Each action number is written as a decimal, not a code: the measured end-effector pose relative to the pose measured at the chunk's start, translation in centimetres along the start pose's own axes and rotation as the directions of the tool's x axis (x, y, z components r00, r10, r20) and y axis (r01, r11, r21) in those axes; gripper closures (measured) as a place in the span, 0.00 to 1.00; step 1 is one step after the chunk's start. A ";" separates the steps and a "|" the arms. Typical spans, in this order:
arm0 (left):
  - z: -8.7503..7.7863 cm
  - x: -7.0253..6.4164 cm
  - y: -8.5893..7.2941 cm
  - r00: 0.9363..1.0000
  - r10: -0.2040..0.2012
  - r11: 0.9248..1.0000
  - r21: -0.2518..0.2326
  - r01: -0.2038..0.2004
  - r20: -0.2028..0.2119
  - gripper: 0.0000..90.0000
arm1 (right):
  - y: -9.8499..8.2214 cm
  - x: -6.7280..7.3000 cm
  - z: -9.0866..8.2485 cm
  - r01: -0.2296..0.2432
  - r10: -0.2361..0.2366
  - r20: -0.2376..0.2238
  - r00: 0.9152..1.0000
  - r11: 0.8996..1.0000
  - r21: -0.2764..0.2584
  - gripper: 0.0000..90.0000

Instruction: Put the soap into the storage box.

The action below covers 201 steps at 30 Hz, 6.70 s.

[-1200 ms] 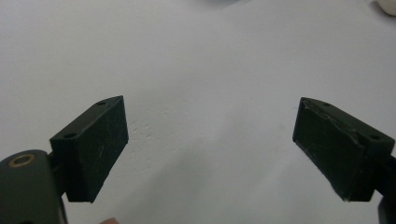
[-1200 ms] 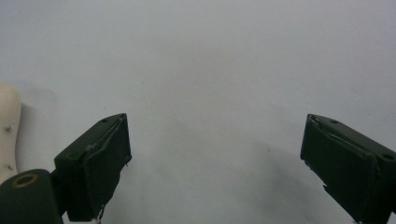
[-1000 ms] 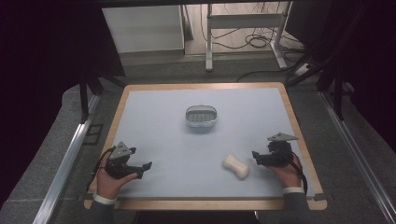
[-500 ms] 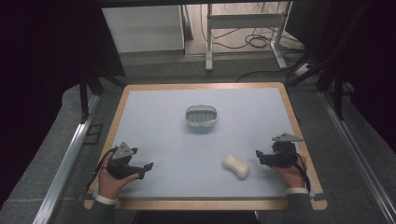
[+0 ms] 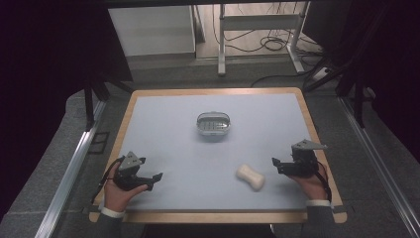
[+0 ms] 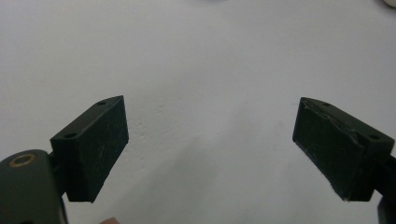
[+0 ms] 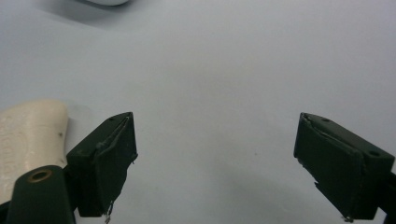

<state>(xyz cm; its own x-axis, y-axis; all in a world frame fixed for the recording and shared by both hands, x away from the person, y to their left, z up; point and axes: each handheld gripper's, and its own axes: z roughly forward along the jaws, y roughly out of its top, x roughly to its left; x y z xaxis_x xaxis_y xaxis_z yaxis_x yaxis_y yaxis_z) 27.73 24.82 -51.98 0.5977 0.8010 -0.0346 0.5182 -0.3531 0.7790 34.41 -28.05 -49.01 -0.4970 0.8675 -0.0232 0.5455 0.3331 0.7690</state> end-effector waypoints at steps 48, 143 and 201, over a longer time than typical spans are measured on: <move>-0.9 0.4 0.0 1.000 -0.019 1.000 -0.016 0.019 -0.001 0.12 | 3.8 5.1 -0.7 0.214 -0.192 -0.137 0.972 0.962 0.170 0.23; -0.6 -0.2 0.2 1.000 0.001 1.000 -0.009 -0.001 0.022 0.12 | 7.4 10.4 4.1 0.404 -0.303 -0.280 0.911 0.794 0.455 0.55; 0.0 -0.4 0.2 0.999 0.009 1.000 0.018 -0.010 0.048 0.11 | 14.6 10.0 6.9 0.464 -0.365 -0.314 0.876 0.814 0.350 0.55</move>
<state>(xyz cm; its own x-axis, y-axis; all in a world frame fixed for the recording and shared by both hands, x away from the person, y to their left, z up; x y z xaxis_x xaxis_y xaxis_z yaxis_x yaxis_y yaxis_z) 27.58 24.47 -51.80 0.6308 0.7738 -0.0576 0.5233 -0.3694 0.7679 42.10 -11.99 -42.45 -0.8466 0.5227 -0.1001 0.4495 0.8031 0.3911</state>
